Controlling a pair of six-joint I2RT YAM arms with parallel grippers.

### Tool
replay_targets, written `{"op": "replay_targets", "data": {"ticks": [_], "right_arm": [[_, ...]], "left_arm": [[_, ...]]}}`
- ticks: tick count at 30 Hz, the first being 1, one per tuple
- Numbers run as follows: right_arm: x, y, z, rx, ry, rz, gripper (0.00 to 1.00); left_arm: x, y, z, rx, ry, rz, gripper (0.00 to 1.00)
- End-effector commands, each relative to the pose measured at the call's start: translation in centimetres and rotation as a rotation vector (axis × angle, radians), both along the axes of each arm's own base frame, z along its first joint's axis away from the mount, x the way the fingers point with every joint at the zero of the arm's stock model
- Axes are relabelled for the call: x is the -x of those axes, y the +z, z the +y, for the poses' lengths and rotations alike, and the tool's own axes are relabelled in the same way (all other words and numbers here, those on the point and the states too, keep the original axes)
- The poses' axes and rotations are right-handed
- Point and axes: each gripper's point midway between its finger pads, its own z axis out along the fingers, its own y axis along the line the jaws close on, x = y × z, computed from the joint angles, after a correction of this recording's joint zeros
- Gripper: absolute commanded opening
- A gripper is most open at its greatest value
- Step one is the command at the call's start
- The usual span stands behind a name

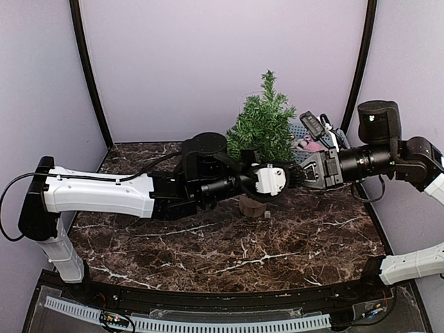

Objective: Decorate the small christmas tree

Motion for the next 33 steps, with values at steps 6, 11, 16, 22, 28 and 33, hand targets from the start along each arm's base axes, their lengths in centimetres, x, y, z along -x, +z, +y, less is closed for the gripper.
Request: {"op": "replay_targets", "data": {"ticks": [6, 11, 16, 22, 28, 33], "right_arm": [[-1.0, 2.6, -1.5, -0.054, -0.108, -0.112, 0.25], [-2.1, 4.4, -3.0, -0.079, -0.211, -0.181, 0.60], [-2.9, 6.1, -4.9, -0.122, -0.319, -0.262, 0.78], [-2.8, 5.7, -3.3, -0.118, -0.240, -0.289, 0.72], [-2.5, 6.7, -2.2, -0.148, -0.183, -0.346, 0.71], [-2.2, 6.8, -1.6, -0.165, -0.149, -0.348, 0.60]], "left_arm": [[-0.3, 1.1, 1.9, 0.107, 0.058, 0.119, 0.00], [-0.4, 0.3, 2.7, 0.121, 0.081, 0.242, 0.00], [-0.8, 0.0, 3.1, 0.139, 0.115, 0.391, 0.00], [-0.9, -0.7, 3.5, 0.133, 0.143, 0.588, 0.00], [-1.3, -0.4, 3.8, 0.151, 0.155, 0.744, 0.00], [-1.9, -0.8, 4.2, 0.146, 0.180, 0.816, 0.00]]}}
